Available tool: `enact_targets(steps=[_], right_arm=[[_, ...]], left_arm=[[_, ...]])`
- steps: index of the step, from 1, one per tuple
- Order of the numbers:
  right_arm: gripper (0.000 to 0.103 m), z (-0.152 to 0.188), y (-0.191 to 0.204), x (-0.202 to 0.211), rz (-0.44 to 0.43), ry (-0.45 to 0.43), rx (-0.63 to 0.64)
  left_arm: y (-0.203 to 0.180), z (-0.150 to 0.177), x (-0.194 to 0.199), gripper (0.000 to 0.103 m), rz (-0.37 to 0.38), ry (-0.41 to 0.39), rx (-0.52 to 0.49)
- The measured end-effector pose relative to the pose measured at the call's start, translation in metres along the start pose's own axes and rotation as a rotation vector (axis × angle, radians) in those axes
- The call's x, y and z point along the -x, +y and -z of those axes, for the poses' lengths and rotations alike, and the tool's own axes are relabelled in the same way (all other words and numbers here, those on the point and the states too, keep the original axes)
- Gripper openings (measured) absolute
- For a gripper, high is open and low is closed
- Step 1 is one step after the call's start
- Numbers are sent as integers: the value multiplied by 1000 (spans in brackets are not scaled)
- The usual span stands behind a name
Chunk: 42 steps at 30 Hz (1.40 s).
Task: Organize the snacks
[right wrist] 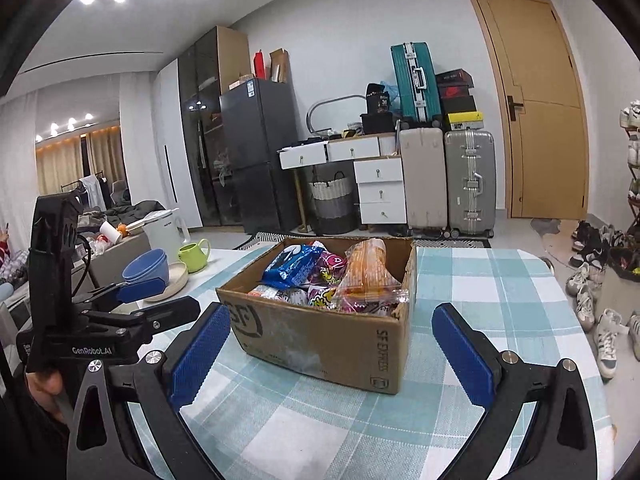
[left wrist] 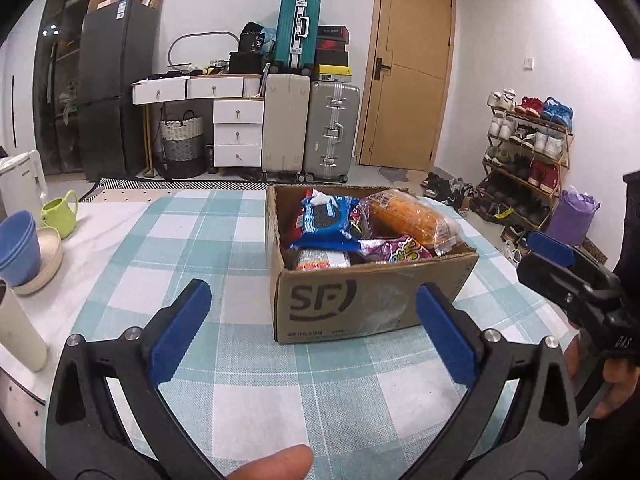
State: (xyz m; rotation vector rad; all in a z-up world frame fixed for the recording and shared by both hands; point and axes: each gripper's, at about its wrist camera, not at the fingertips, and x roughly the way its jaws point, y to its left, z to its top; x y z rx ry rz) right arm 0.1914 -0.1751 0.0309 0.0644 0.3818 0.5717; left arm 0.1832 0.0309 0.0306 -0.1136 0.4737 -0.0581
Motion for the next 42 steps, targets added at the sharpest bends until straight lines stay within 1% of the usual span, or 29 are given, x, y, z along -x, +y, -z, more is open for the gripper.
enact_targets(steps=[7,12,19,28,32,35,37,42], right_arm=[[102,16,1,-3,-13,-10,9],[102,19,3,-10,-25,-11,16],[102,25,5,-14,-13,-25,44],[103,28,6,-13,-4,-50,51],[103,30,8,-14,3,-51,65],[103,32,12,-14,0,-34,91],[103,33,14,-11,8,-53,103],[103,34,12,-13,9,-52,93]], left_arm=[[2,18,-12,102,-20,-31,-3],[5,24,-27,102,-48,-45,5],[5,30,-37,102,-81,-71,4],[5,35,-37,102,-79,-92,0],[5,36,-36,102,-84,-103,2],[5,36,-36,102,-86,-106,-2],[5,37,-38,102,-83,-105,0],[6,38,-36,102,-86,-110,4]])
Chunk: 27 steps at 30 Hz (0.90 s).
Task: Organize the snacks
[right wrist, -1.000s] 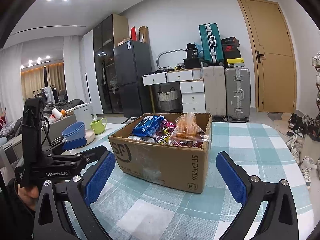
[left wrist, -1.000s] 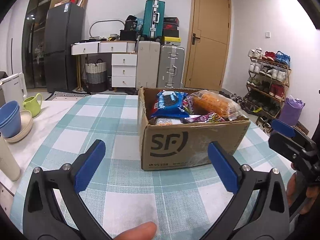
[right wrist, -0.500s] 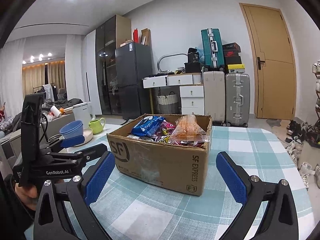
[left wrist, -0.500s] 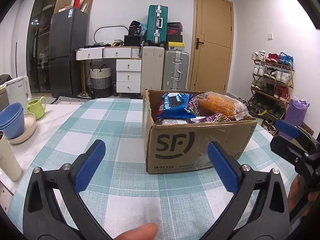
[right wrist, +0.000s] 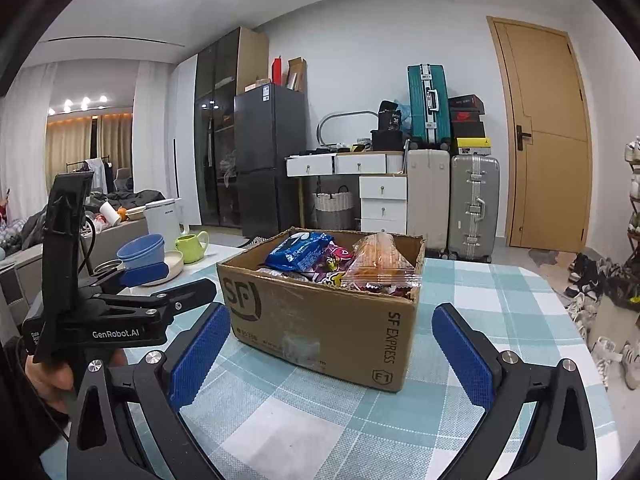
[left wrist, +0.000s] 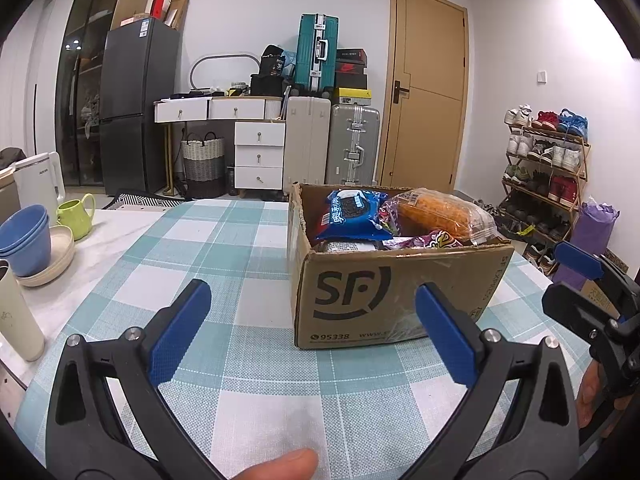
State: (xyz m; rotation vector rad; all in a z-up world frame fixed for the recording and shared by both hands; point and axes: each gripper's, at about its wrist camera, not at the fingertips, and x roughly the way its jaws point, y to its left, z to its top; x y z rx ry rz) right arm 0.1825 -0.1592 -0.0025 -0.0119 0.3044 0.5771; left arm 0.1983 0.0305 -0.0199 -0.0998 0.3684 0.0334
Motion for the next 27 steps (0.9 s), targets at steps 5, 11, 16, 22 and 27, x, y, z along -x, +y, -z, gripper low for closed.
enact_targets(steps=[5,11,16,22,27], right_arm=[[103,0,-1,0,8,-1,-2],[103,0,-3,0,13,-1,-7],[103,1,-4,0,13,-2,-9],[103,1,-4,0,13,-3,-10],[103,1,-4,0,14,-2,-10]], left_arm=[[1,1,0,102,0,-2,3],[1,1,0,102,1,-2,1],[1,1,0,102,1,-2,1],[1,1,0,102,2,-2,1],[1,1,0,102,1,-2,2]])
